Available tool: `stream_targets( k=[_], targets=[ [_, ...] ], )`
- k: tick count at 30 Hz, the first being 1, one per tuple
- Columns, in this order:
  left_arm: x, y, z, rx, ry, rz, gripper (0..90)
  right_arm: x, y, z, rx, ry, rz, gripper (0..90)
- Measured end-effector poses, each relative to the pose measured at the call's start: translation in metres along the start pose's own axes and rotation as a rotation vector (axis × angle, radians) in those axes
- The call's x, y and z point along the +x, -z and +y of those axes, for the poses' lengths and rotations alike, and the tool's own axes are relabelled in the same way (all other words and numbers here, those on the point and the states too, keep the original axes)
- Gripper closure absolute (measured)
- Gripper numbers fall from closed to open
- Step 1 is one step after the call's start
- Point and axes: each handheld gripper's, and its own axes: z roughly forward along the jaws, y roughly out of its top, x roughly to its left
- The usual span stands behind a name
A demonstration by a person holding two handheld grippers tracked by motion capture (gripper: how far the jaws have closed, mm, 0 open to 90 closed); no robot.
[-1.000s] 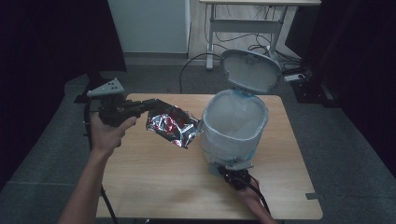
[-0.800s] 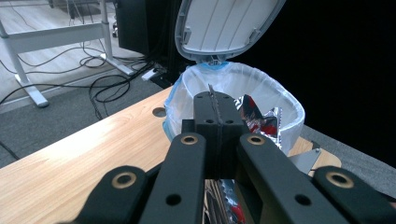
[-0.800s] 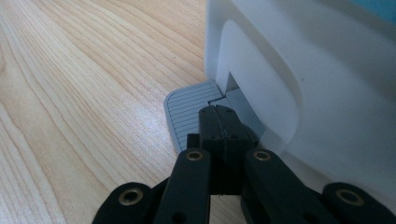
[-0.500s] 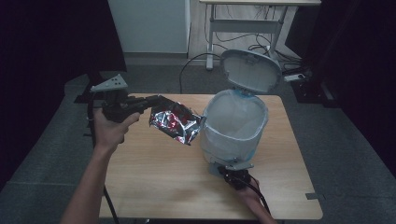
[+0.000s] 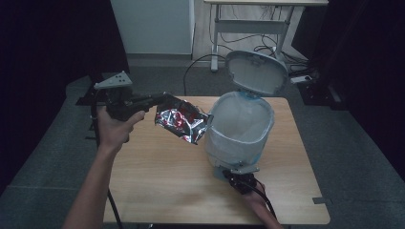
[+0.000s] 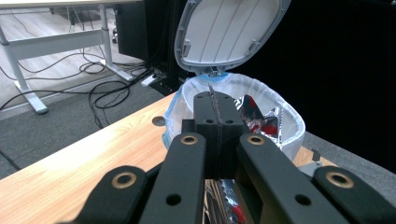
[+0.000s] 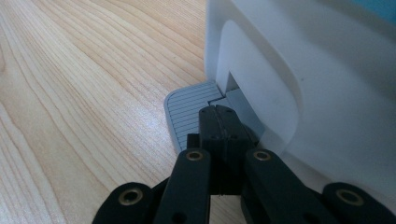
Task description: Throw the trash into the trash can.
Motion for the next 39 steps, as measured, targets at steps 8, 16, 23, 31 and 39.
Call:
stream_targets(
  k=[8, 16, 23, 31, 39],
  targets=[
    [0.0, -0.009, 0.006, 0.003, -0.004, -0.01, 90.0, 0.0, 0.0, 0.0, 0.0, -0.003, 0.004, 90.0],
    [0.0, -0.016, 0.008, 0.002, -0.004, -0.016, 90.0, 0.0, 0.0, 0.0, 0.0, -0.002, 0.004, 90.0],
    [0.001, -0.021, 0.01, 0.005, -0.002, -0.016, 90.0, -0.001, 0.0, 0.0, -0.003, 0.002, 0.004, 90.0],
    [0.0, -0.029, 0.017, 0.008, -0.013, -0.019, 90.0, -0.001, 0.0, 0.0, -0.005, 0.0, 0.006, 90.0],
    [-0.001, -0.04, 0.021, 0.008, -0.018, -0.028, 90.0, -0.001, 0.0, 0.0, -0.007, -0.002, 0.009, 90.0]
  ],
)
